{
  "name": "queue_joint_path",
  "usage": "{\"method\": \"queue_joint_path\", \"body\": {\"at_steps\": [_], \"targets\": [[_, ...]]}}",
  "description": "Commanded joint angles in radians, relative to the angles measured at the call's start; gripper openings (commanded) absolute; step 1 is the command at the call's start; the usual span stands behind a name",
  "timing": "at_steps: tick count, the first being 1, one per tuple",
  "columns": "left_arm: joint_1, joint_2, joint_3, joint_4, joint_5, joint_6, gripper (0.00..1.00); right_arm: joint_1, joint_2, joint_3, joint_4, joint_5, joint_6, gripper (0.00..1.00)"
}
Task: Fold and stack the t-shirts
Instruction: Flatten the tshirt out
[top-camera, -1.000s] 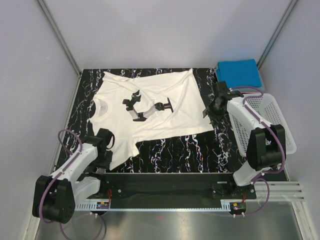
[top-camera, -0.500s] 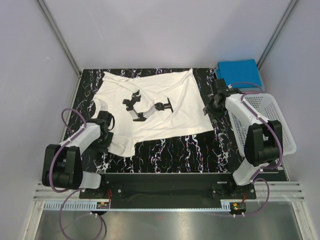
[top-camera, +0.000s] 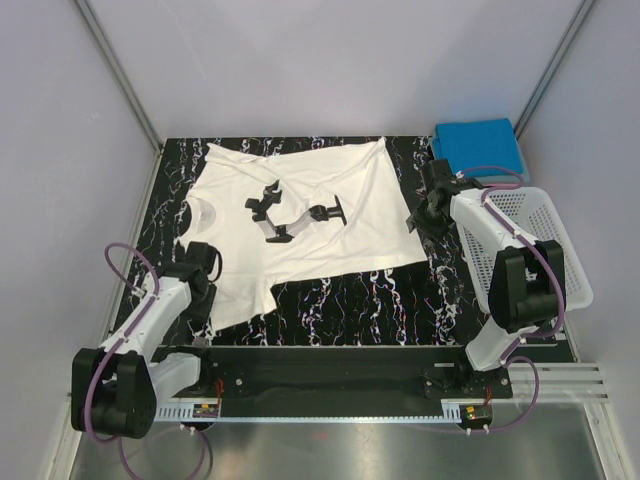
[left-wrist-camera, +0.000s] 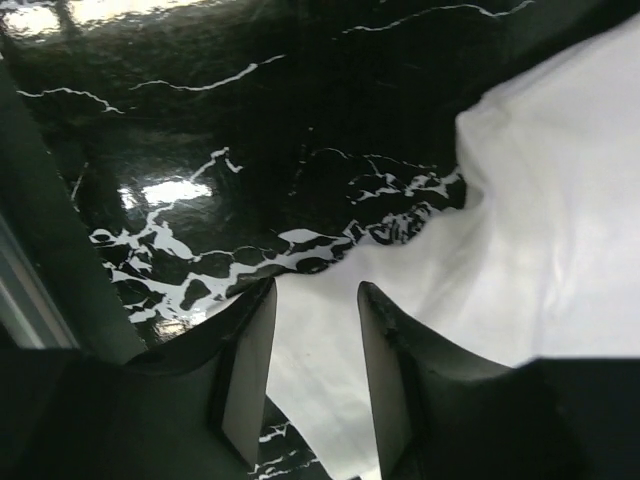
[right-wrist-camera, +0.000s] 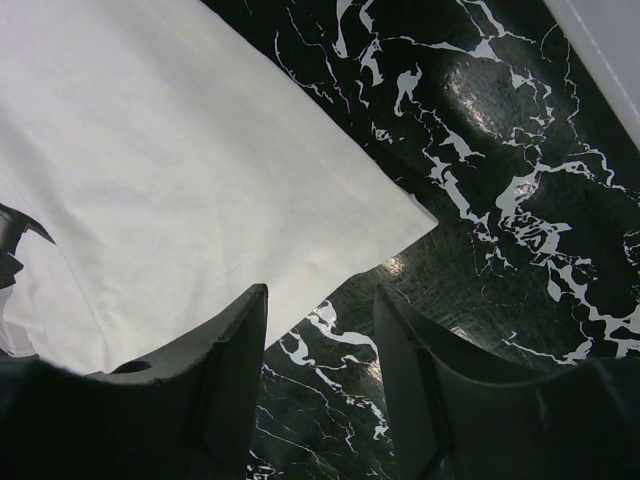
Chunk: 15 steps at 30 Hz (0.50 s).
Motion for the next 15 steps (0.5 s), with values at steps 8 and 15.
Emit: {"method": "queue_joint_path", "body": {"at_steps": [8, 15], "targets": [[-0.04, 0.011, 0.007, -0.08, -0.046, -0.041, 0.35, 0.0, -0.032, -0.003, 0.017, 0.027, -0.013, 0.54], [-0.056, 0.025, -0.094, 0.044, 0.02, 0.007, 0.33, 0.001, -0.012, 0.007, 0.019, 0.024, -0.021, 0.54]]}}
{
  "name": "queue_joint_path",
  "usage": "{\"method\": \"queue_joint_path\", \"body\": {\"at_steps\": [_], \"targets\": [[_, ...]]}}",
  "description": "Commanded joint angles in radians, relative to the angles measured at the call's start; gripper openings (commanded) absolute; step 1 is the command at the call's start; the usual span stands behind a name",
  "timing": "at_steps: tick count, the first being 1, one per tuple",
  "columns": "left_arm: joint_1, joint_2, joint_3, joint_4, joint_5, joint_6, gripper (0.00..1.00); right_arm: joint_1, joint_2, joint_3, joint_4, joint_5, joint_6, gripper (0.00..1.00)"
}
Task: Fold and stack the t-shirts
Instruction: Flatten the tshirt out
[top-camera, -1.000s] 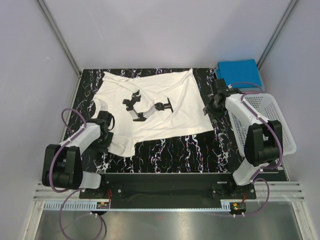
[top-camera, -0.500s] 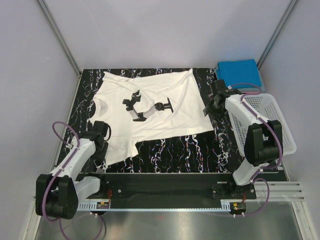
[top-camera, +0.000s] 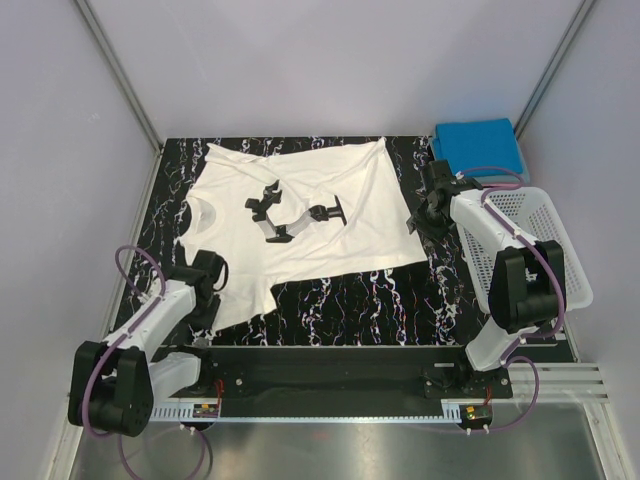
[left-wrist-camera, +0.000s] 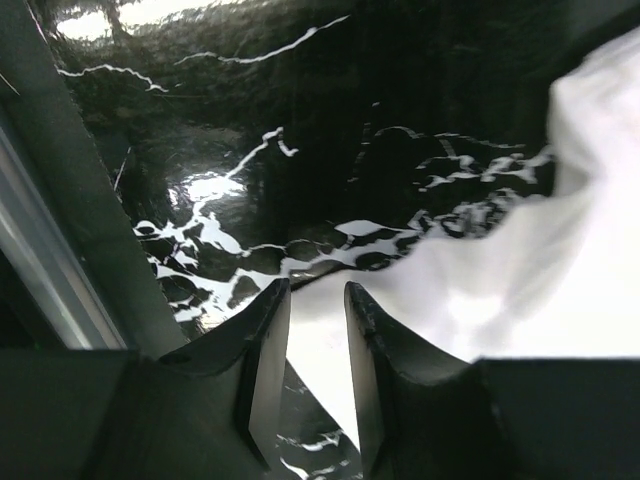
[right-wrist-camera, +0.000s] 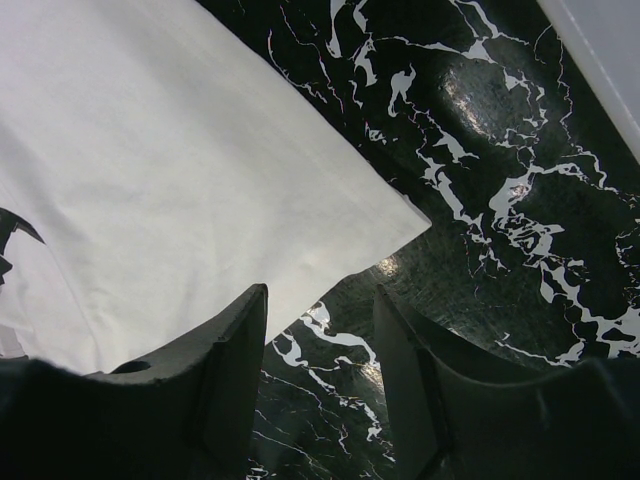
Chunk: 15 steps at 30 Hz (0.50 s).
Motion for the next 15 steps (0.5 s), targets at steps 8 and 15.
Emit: {"method": "queue_joint_path", "body": {"at_steps": [8, 15], "targets": [[-0.022, 0.063, -0.009, 0.066, 0.008, 0.048, 0.35, 0.0, -0.005, 0.024, 0.012, 0.025, -0.013, 0.54], [-0.056, 0.091, 0.005, 0.044, -0.002, 0.048, 0.4, 0.0, 0.006, 0.004, 0.006, -0.006, 0.004, 0.56]]}}
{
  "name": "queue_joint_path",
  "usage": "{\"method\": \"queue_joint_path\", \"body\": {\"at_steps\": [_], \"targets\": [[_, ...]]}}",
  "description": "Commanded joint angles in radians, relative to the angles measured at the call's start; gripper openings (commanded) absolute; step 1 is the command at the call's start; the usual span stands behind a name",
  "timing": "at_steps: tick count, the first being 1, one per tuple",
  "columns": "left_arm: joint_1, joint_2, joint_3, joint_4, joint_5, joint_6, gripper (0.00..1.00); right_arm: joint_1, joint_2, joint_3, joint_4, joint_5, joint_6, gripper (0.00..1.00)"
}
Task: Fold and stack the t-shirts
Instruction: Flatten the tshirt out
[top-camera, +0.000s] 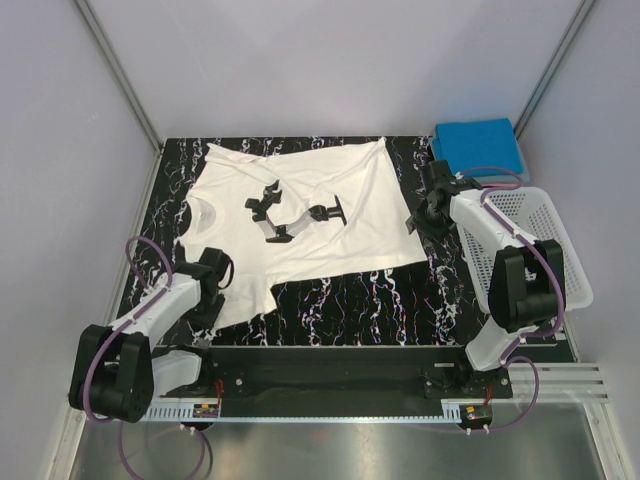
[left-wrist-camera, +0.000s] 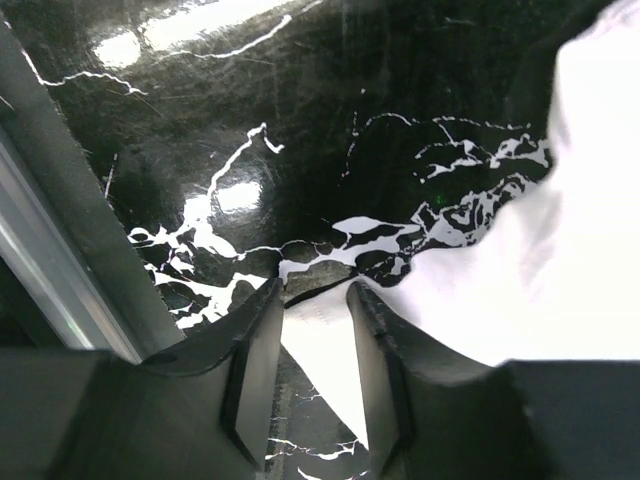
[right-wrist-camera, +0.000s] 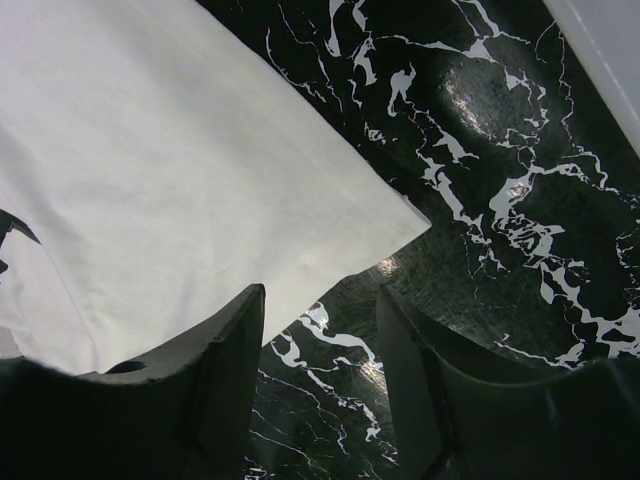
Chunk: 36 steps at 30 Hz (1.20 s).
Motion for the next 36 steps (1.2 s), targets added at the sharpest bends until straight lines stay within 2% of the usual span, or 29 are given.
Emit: {"method": "queue_joint_path", "body": {"at_steps": [1, 5, 9, 11, 12, 16, 20, 28, 36], "targets": [[-0.019, 0.012, 0.002, 0.014, 0.0, 0.002, 0.41, 0.0, -0.002, -0.001, 0.007, -0.007, 0.016, 0.57], [-0.046, 0.004, -0.003, 0.014, -0.003, -0.007, 0.44, 0.0, -0.008, -0.04, 0.033, -0.038, 0.041, 0.57], [-0.08, 0.012, 0.007, 0.024, -0.026, -0.009, 0.43, 0.0, 0.008, -0.083, 0.062, -0.052, 0.07, 0.57], [-0.092, 0.017, 0.01, 0.027, -0.03, -0.015, 0.33, 0.0, 0.014, -0.095, 0.074, -0.06, 0.078, 0.57], [-0.095, 0.02, 0.013, 0.027, -0.034, -0.023, 0.23, 0.001, 0.018, -0.104, 0.074, -0.063, 0.09, 0.57], [-0.104, 0.038, 0.026, 0.03, -0.037, -0.02, 0.0, 0.001, 0.008, -0.141, 0.094, -0.063, 0.157, 0.59], [-0.106, 0.038, 0.03, 0.036, -0.031, -0.021, 0.0, 0.001, 0.017, -0.164, 0.117, -0.057, 0.24, 0.59], [-0.106, -0.086, 0.12, -0.056, -0.151, -0.029, 0.0, 0.001, 0.049, -0.167, 0.108, 0.026, 0.292, 0.59], [-0.106, -0.114, 0.203, -0.128, -0.217, -0.024, 0.0, 0.001, 0.028, -0.251, 0.149, 0.129, 0.351, 0.59]]}}
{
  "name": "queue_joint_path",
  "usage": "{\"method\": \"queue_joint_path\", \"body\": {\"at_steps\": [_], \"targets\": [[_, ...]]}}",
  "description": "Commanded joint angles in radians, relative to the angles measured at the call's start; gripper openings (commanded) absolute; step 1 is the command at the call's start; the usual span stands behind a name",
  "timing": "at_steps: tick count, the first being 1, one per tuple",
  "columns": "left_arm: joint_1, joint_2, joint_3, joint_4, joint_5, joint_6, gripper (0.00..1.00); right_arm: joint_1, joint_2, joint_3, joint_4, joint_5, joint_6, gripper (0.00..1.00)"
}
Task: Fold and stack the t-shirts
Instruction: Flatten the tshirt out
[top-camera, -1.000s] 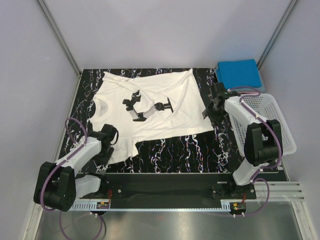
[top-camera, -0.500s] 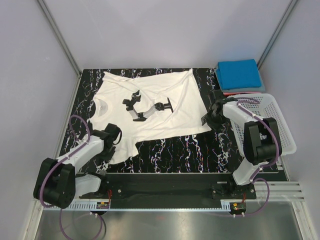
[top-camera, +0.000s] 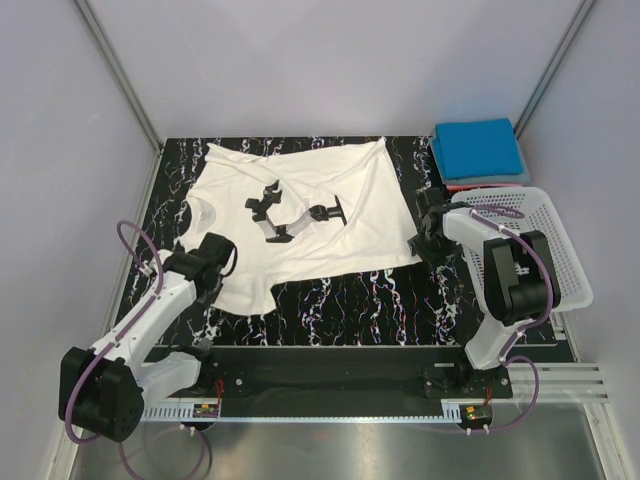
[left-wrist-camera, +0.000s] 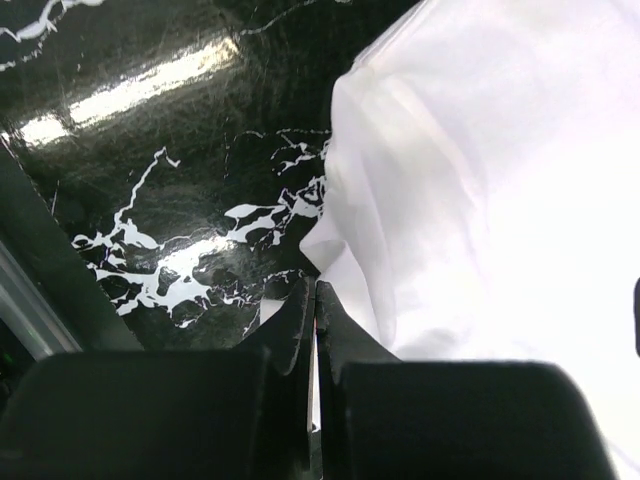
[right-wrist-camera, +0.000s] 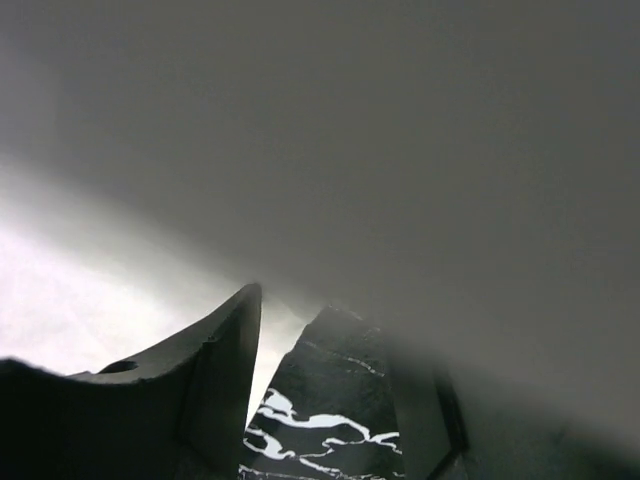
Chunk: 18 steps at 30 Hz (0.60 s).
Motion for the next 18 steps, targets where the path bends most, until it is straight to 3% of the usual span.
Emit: {"method": "queue_joint_path", "body": {"at_steps": [1, 10, 15, 18], "targets": [[-0.003, -0.01, 0.049, -0.053, -0.094, -0.011, 0.0, 0.001, -0.025, -0.042, 0.031, 0.072, 0.059, 0.58], [-0.003, -0.022, 0.081, -0.064, -0.126, -0.009, 0.0, 0.003, -0.035, -0.044, 0.056, 0.135, 0.053, 0.43], [-0.003, -0.022, 0.115, -0.082, -0.164, -0.006, 0.0, 0.001, -0.086, -0.023, 0.056, 0.193, 0.011, 0.0], [-0.003, -0.018, 0.167, -0.087, -0.181, 0.014, 0.0, 0.003, -0.127, -0.009, 0.052, 0.206, -0.027, 0.0]]}}
